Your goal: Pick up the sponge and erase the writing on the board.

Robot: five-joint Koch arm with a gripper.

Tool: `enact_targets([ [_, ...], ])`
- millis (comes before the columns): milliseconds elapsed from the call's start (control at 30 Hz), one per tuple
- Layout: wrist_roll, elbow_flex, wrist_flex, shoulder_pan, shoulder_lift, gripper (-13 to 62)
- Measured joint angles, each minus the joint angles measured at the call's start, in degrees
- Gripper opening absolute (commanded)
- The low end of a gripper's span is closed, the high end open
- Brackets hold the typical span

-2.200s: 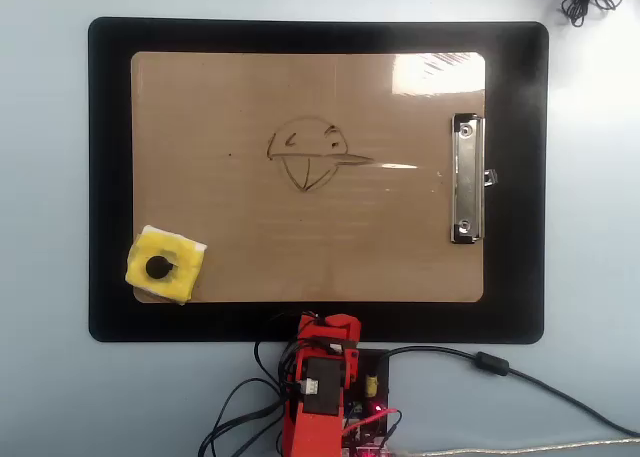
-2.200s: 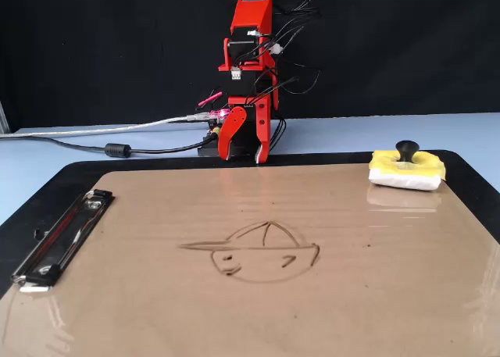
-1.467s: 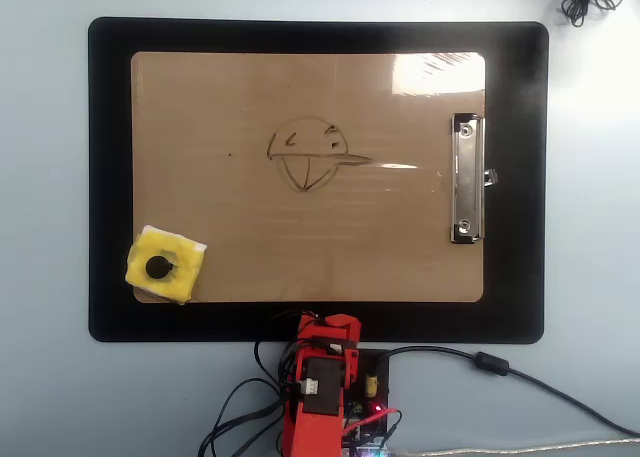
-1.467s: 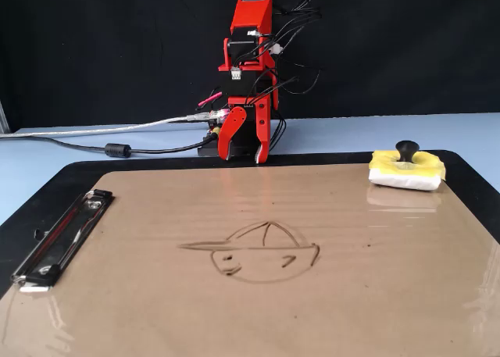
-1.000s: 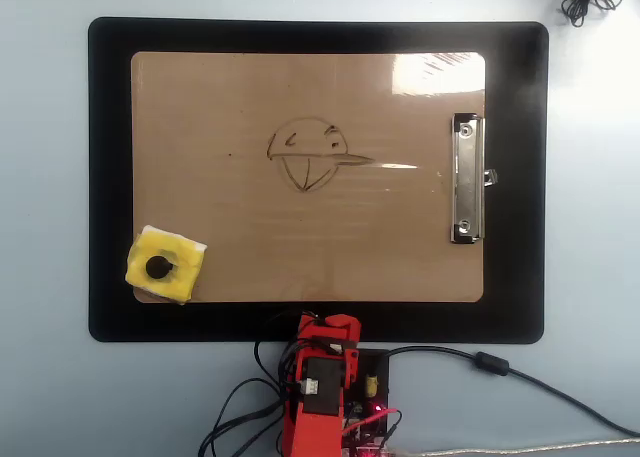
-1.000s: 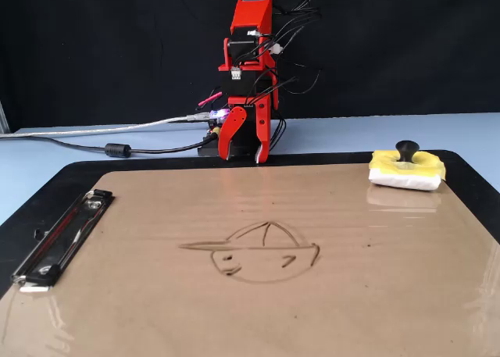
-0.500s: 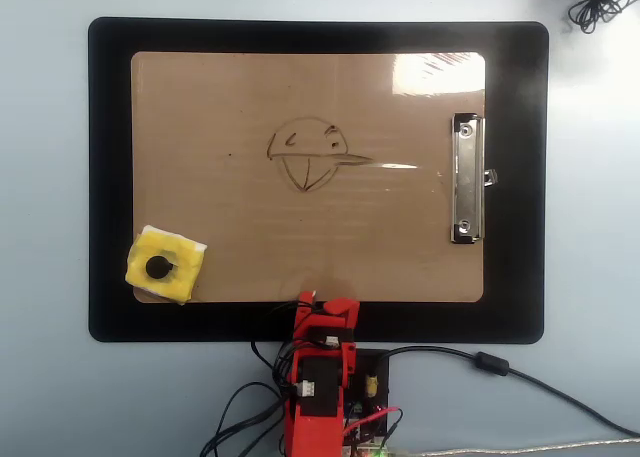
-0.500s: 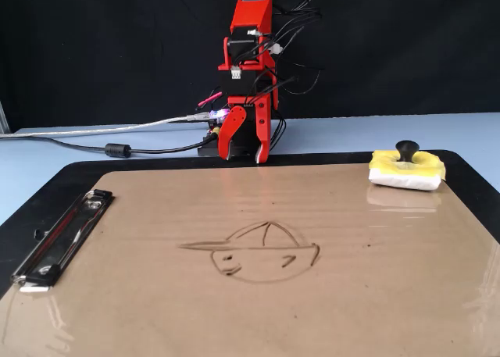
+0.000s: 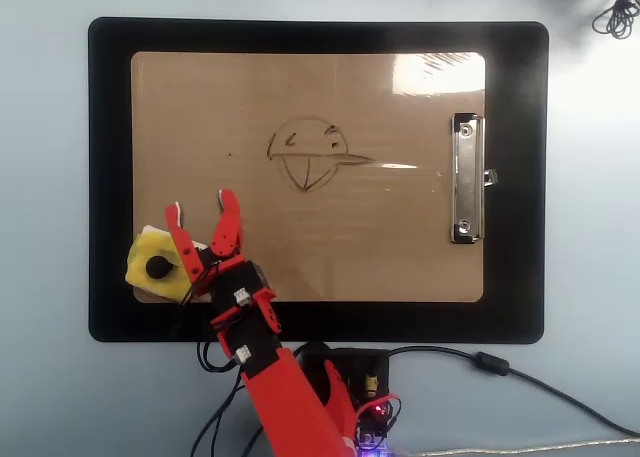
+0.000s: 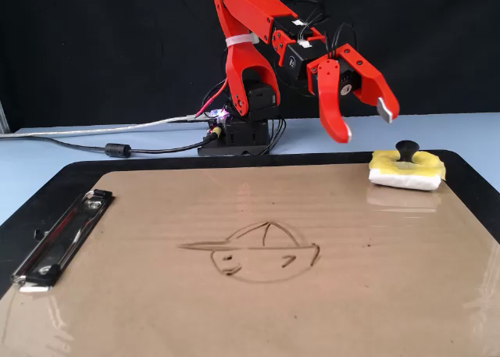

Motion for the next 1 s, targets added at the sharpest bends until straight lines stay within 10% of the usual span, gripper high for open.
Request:
enact_targets([
  [1000,20.1,14.9,-28.1,-22.0,-12.0,31.9],
])
